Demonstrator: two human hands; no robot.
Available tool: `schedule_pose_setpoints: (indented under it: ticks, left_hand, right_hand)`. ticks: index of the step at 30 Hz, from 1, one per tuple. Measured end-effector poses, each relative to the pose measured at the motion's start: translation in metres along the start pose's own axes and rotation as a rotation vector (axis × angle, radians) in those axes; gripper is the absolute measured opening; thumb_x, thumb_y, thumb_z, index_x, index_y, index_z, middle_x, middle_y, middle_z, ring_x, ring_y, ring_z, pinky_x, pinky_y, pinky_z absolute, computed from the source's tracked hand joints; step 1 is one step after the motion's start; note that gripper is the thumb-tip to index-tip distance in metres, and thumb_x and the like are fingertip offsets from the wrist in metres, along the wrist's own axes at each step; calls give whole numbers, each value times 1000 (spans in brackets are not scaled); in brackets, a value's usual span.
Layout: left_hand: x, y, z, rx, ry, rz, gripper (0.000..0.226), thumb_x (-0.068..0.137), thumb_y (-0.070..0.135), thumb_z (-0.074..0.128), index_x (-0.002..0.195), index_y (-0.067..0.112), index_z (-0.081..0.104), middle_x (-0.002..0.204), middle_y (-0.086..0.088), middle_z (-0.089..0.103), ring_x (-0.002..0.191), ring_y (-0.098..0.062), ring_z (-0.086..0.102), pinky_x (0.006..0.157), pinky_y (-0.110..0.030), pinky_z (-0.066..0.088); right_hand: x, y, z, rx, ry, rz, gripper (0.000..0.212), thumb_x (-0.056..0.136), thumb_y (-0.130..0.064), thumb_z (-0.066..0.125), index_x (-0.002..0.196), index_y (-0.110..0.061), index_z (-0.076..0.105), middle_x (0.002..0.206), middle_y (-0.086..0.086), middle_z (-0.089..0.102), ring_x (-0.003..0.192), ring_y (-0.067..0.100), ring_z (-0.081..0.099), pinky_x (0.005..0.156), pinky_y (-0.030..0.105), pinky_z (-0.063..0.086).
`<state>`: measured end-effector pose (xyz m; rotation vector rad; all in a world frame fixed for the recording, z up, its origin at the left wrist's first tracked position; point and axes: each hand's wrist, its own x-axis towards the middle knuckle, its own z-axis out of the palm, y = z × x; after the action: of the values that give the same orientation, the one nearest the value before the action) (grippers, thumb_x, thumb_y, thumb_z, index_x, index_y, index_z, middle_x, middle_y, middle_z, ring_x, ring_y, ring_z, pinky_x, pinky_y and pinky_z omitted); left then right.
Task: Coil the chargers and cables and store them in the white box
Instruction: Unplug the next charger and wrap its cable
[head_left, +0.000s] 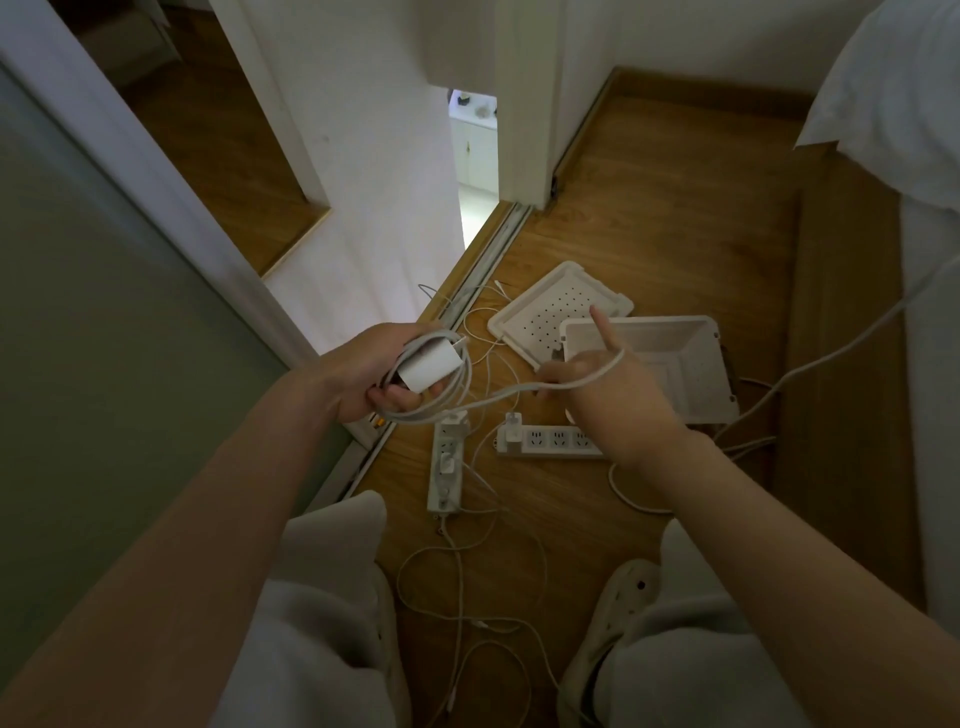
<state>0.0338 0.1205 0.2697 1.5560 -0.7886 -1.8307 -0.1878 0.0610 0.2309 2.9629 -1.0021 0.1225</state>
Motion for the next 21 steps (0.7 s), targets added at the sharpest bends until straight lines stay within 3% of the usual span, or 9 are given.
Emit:
schedule_pose_setpoints:
  ticks: [2, 3, 5, 9, 13, 15, 17, 19, 21]
  left_hand:
    - [-6, 2, 3, 35, -111, -24, 43, 95, 40, 34, 92, 3, 57, 60, -8, 54, 32, -7, 35, 29, -13, 24]
    - [-8, 2, 4, 114, -158, -36, 42, 92, 41, 36, 92, 4, 57, 58, -7, 54, 32, -6, 35, 30, -13, 24]
    - [-9, 0, 8, 317, -224, -83, 44, 91, 43, 33, 89, 6, 55, 52, -1, 52, 33, -6, 34, 33, -16, 23]
    - [2, -10, 6, 559, -150, -70, 52, 92, 55, 30, 87, 9, 53, 49, 2, 47, 37, -8, 32, 39, -19, 23]
    - [5, -15, 7, 564, -120, 28, 60, 81, 72, 40, 94, 14, 51, 59, 0, 52, 42, -9, 39, 39, -17, 31]
    - [5, -19, 12, 705, -60, 36, 50, 75, 61, 60, 104, 22, 46, 79, 2, 57, 56, -7, 52, 46, -16, 42]
    - [11, -29, 16, 1024, 31, 71, 48, 76, 38, 74, 108, 27, 41, 100, 4, 55, 80, -8, 58, 62, -18, 50]
    - [19, -39, 20, 1225, 88, 136, 45, 76, 27, 75, 106, 30, 42, 106, 4, 56, 90, -10, 58, 74, -21, 51]
    - [21, -42, 20, 1235, 148, 171, 41, 78, 24, 73, 105, 29, 42, 105, 5, 57, 91, -9, 58, 73, -19, 49]
  right_hand:
    - [0, 7, -2, 333, -36, 90, 11, 91, -19, 55, 90, -26, 64, 74, -9, 63, 70, 5, 60, 109, 25, 27]
    - [-3, 11, -5, 575, -120, 127, 11, 90, -21, 57, 84, -26, 64, 72, -9, 62, 67, 1, 57, 89, 19, 42]
    - [-7, 16, -8, 864, -302, 119, 14, 88, -18, 60, 77, -26, 64, 70, -10, 62, 62, -3, 54, 62, 11, 43]
    - [-9, 26, -9, 1165, -383, 225, 9, 87, -10, 61, 88, -15, 68, 72, -3, 68, 54, -1, 58, 50, 12, 48]
    - [-11, 36, -9, 1207, -633, 285, 16, 91, -11, 54, 101, -17, 65, 79, -9, 69, 62, -1, 60, 56, 14, 51]
    - [-13, 38, -9, 1235, -766, 302, 19, 92, -12, 52, 108, -16, 62, 90, -5, 68, 72, 0, 62, 64, 16, 53]
    - [-14, 37, -12, 1235, -832, 296, 22, 93, -20, 50, 112, -19, 60, 100, -4, 67, 84, 2, 62, 69, 17, 53]
    - [-15, 33, -14, 1247, -888, 298, 34, 92, -34, 46, 121, -17, 57, 114, -2, 64, 98, 5, 60, 77, 19, 53]
    - [-15, 29, -15, 1243, -920, 331, 54, 87, -48, 42, 130, -16, 49, 131, 0, 54, 115, 7, 52, 89, 24, 49]
